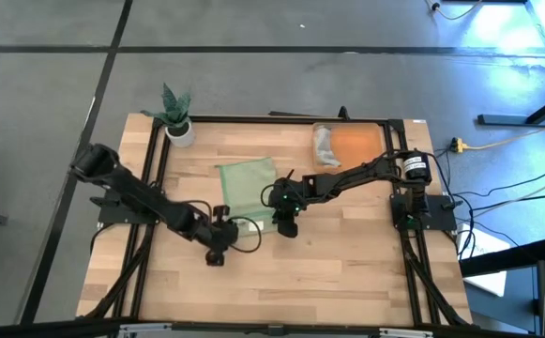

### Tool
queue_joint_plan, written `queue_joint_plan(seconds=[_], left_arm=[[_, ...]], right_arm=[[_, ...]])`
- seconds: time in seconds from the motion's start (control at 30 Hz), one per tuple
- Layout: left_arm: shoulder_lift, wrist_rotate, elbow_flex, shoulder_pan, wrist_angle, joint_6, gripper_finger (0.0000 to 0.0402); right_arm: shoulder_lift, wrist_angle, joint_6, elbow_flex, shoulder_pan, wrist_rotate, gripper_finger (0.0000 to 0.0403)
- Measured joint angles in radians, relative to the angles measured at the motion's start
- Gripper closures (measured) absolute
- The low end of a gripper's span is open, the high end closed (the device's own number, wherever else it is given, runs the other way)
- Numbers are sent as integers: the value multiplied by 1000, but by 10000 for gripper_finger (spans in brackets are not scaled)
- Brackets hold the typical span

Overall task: Roll microfiber towels into tight, uniform cylinder then place into a basket
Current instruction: Roll the green microfiber towel

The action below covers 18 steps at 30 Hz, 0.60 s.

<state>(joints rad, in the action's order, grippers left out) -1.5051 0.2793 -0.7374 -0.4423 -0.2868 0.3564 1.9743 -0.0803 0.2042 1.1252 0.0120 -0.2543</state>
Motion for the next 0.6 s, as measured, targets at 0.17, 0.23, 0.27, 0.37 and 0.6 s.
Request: queue_joint_plan(seconds=[0.17, 0.23, 0.27, 0.37, 0.6], left_arm=[[-44, 57, 0, 1, 0, -1, 319], [-45, 54, 0, 1, 1, 0, 319], [-45, 52, 0, 1, 0, 0, 319], [-45, 51, 0, 1, 2, 5, 319], [-32, 44, -1, 16, 0, 68, 319]], right_arm=[[0, 0, 0, 0, 0, 0, 306], [0, 0, 0, 0, 0, 0, 306], [0, 0, 0, 0, 0, 0, 306], [0, 0, -1, 0, 0, 0, 306], [0, 0, -1, 0, 0, 0, 306]])
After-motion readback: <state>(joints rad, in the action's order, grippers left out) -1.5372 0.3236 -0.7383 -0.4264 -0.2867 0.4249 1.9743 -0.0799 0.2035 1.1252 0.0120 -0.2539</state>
